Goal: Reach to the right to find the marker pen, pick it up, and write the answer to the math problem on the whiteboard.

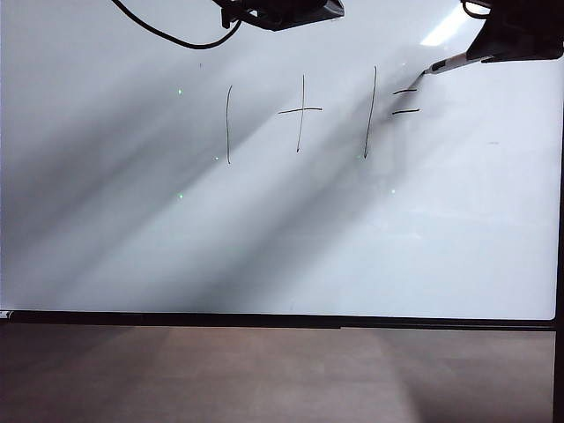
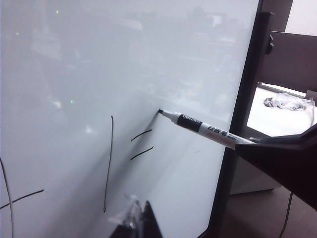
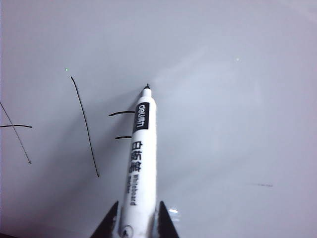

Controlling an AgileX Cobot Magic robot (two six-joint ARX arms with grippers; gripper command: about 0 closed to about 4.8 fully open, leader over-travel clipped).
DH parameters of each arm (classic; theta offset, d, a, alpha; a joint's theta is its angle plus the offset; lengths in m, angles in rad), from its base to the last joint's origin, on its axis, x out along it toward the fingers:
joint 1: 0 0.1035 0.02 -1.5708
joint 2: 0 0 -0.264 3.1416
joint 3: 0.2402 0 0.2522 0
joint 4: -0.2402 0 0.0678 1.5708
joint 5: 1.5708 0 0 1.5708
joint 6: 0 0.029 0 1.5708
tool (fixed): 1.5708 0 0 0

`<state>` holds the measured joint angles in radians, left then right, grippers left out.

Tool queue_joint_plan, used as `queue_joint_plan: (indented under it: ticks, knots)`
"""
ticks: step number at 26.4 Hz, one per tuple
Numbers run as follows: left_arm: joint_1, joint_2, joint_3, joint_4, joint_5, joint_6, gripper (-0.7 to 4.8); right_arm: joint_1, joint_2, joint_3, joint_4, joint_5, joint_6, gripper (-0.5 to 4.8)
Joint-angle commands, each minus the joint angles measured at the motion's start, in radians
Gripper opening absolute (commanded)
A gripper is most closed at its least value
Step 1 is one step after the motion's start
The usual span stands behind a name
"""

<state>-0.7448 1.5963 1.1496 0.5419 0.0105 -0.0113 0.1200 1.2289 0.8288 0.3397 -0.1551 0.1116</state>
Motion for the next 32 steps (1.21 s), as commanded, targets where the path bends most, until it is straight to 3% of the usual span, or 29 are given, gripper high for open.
queue_joint_plan:
  ticks: [1,12,32]
  knots:
    - [-0.001,-0.004,0.002,0.010,0.001,0.007,-0.05,-0.035,-0.007,0.005,0.030,0.031,0.004,-0.03]
    - [-0.001,-0.004,0.003,0.005,0.001,0.007,-0.05,-0.177,-0.030,0.005,0.020,-0.034,0.005,-0.03]
    - [-0.001,-0.004,0.003,-0.005,0.001,0.007,-0.05,-0.173,0.003,-0.042,0.003,-0.049,0.008,-0.03]
